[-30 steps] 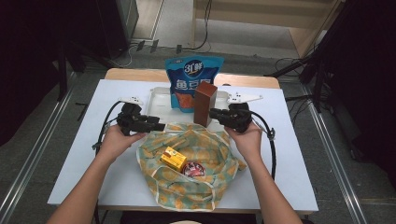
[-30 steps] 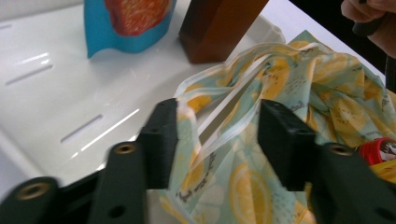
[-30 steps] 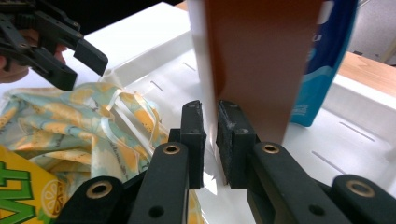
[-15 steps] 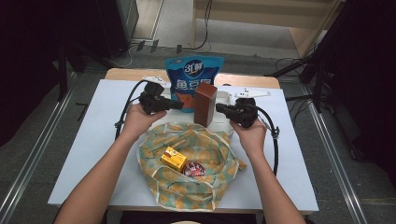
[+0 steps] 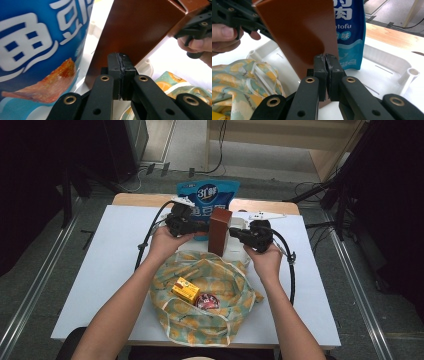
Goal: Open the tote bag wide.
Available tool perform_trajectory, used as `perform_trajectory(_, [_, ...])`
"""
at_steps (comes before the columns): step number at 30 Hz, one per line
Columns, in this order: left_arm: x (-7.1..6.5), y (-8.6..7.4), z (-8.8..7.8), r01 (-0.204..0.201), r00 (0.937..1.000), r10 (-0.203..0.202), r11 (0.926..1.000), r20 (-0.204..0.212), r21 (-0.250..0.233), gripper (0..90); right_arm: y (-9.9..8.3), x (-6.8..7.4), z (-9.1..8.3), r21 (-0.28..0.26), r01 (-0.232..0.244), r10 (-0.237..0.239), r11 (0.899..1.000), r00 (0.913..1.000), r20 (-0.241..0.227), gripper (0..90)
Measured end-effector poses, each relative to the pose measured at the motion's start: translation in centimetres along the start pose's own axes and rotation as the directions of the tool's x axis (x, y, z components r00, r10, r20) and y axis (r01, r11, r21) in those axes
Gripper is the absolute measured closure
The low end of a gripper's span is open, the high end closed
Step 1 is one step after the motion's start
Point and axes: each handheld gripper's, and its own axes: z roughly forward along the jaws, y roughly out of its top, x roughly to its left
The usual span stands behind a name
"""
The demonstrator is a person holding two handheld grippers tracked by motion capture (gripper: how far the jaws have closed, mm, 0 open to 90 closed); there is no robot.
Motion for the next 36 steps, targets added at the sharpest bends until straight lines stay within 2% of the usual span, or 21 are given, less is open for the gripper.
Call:
perform_trajectory(6, [-0.4,-0.4,0.0,-0.001,0.9998,0.001,1.0,0.02,-0.004,89.3,0.3,-0.7,0.3,0.005,-0.003,0.003,1.0,0.9999,-0.015,88.9])
perform_trajectory(15, [-1.4,-0.8,0.4,-0.009,0.9985,0.009,0.9999,0.053,0.006,88.3,0.8,-1.7,1.2,0.029,0.0,0.0,1.0,1.0,-0.008,88.6])
perform_trajectory(20, [-1.8,-0.7,0.5,-0.007,0.9968,0.007,1.0,0.08,0.002,87.2,0.5,-2.3,1.4,0.034,-0.026,0.026,0.999,0.9997,-0.002,87.4])
perform_trajectory(24, [-1.4,-0.6,-0.5,-0.02,0.9987,0.02,0.9998,0.046,-0.009,88.4,0.4,-2.3,0.1,0.016,-0.021,0.021,1.0,0.9998,0.002,87.4])
perform_trajectory(29, [0.1,-0.4,-1.9,0.003,0.9999,-0.004,0.9992,-0.013,-0.04,90.0,-0.2,-1.6,-1.7,0.003,-0.001,0.001,1.0,1.0,0.008,87.5])
perform_trajectory(32, [0.7,-0.4,-1.9,0.006,0.9992,-0.008,0.999,-0.04,-0.044,90.0,-0.6,-0.8,-2.3,0.001,0.011,-0.011,1.0,0.9999,-0.001,87.5])
perform_trajectory(36, [1.3,-0.4,-1.1,0.025,0.9988,-0.028,0.998,-0.04,-0.057,90.0,-0.9,0.2,-2.5,0.004,0.021,-0.021,1.0,0.9996,-0.019,87.5])
